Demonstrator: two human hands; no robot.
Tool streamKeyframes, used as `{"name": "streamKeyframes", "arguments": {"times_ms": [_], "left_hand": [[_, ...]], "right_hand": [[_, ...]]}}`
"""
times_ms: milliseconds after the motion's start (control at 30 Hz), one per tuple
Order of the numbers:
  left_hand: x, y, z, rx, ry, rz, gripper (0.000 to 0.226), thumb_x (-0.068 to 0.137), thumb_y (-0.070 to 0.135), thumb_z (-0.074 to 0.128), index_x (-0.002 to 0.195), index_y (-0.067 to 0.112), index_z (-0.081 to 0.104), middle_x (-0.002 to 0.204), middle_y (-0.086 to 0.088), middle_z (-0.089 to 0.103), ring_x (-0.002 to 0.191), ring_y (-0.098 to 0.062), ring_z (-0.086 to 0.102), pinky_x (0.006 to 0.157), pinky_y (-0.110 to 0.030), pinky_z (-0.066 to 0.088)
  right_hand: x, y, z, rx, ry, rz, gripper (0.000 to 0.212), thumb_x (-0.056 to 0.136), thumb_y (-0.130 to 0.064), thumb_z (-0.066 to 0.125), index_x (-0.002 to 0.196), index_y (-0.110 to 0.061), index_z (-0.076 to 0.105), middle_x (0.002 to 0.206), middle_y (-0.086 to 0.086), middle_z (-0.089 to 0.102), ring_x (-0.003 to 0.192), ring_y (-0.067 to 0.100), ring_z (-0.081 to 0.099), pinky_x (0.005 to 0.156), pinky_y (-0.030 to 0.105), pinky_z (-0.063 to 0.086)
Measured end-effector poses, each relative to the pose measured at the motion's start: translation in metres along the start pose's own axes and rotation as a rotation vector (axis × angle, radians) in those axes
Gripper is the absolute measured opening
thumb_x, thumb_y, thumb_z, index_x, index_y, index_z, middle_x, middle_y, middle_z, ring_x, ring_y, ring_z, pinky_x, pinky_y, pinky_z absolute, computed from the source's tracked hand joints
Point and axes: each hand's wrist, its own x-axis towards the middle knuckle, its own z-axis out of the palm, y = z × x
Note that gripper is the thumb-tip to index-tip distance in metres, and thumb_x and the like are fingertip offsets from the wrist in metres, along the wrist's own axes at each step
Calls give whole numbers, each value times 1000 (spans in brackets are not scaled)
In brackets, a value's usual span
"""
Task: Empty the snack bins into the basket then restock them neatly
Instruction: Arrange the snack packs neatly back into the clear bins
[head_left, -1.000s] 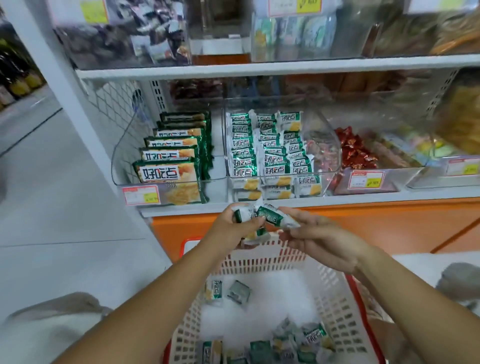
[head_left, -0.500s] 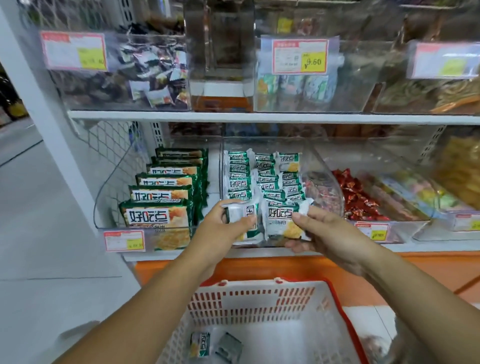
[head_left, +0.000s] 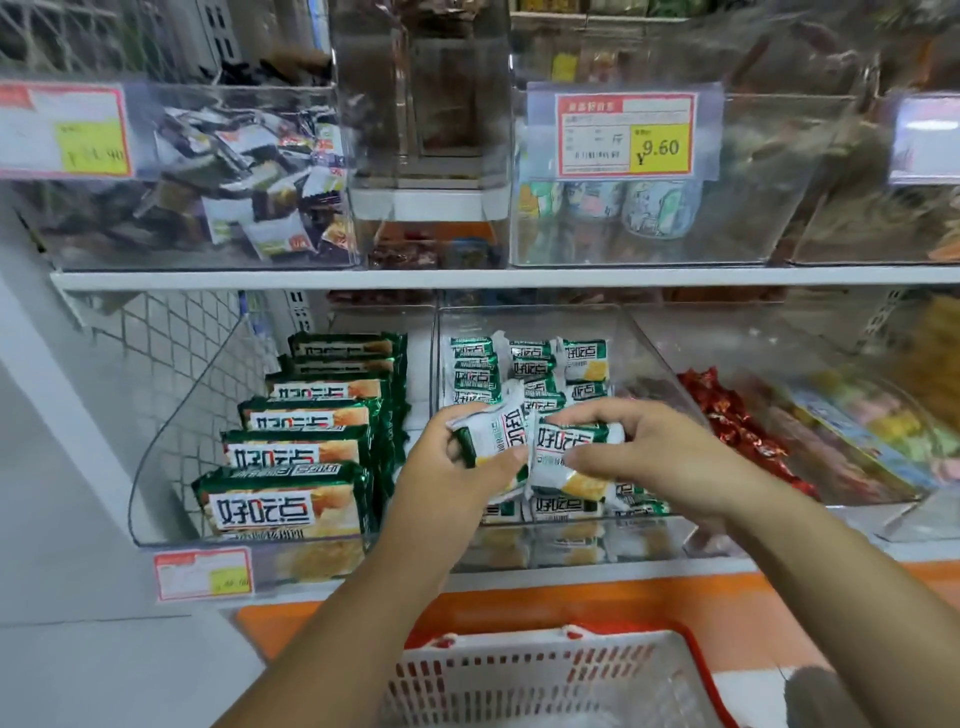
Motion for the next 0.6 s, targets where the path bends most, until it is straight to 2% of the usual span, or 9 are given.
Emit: {"name": "streamKeyframes", "arguments": {"times_ms": [67, 133, 167, 200, 267, 300, 333, 433, 600], "left_hand": [[3, 2, -3, -45, 9, -3, 33, 87, 27, 72, 117, 36, 59, 89, 10, 74, 81, -8, 70, 70, -28, 53], [4, 5, -7, -104, 19, 4, 27, 90, 24, 69, 113, 35, 60, 77, 11, 72, 77, -10, 69, 74, -35, 56], [5, 7, -9, -125, 22, 10, 26, 90, 22, 68, 112, 35, 61, 74, 12, 70, 78, -12, 69, 77, -38, 56], [6, 8, -12, -136, 26, 19, 27, 90, 21, 69, 112, 36, 62, 71, 12, 69, 78, -12, 69, 79, -39, 55], [7, 13, -17, -160, 43, 35, 29, 89, 20, 69, 113, 35, 62, 72, 12, 70, 76, -11, 69, 79, -39, 54], [8, 15, -19, -180, 51, 41, 29, 89, 19, 69, 113, 35, 63, 75, 10, 72, 77, -11, 70, 80, -38, 53], [8, 16, -20, -193, 62, 51, 29, 88, 18, 69, 112, 34, 63, 80, 7, 74, 78, -10, 70, 80, -36, 53], [8, 20, -23, -173, 99, 104, 30, 88, 19, 68, 113, 34, 64, 89, 7, 76, 82, -8, 71, 76, -26, 50], [12, 17, -28, -127, 120, 113, 33, 83, 25, 73, 112, 40, 64, 95, 5, 76, 88, -14, 72, 79, -29, 50]], "right_hand": [[13, -3, -19, -48, 83, 1, 35, 78, -27, 78, 109, -41, 69, 110, -17, 66, 83, -10, 63, 84, 21, 47], [33, -3, -41, -127, 201, 6, 39, 80, -23, 77, 116, -34, 67, 75, -12, 67, 46, -10, 55, 54, 8, 41], [47, -2, -51, -216, 247, 3, 40, 81, -20, 76, 118, -29, 65, 60, -12, 63, 37, -8, 50, 44, 5, 35], [62, 0, -59, -322, 270, 0, 41, 82, -19, 76, 121, -25, 64, 58, -12, 64, 39, -8, 50, 42, 3, 33], [91, 3, -68, -562, 253, -5, 42, 82, -20, 75, 122, -21, 63, 98, -5, 72, 75, -1, 62, 60, 4, 42], [104, 6, -71, -686, 233, -6, 42, 82, -21, 75, 123, -21, 63, 119, 2, 64, 95, 10, 60, 73, 12, 44], [116, 11, -73, -784, 207, -2, 43, 82, -21, 74, 123, -20, 62, 127, 6, 56, 104, 18, 54, 82, 21, 45], [135, 22, -72, -898, 134, -6, 42, 81, -20, 74, 121, -23, 62, 126, 3, 54, 104, 17, 50, 89, 29, 44], [153, 36, -61, -954, 133, -35, 40, 80, -21, 75, 117, -30, 65, 118, -1, 61, 97, 17, 55, 80, 21, 40]]}}
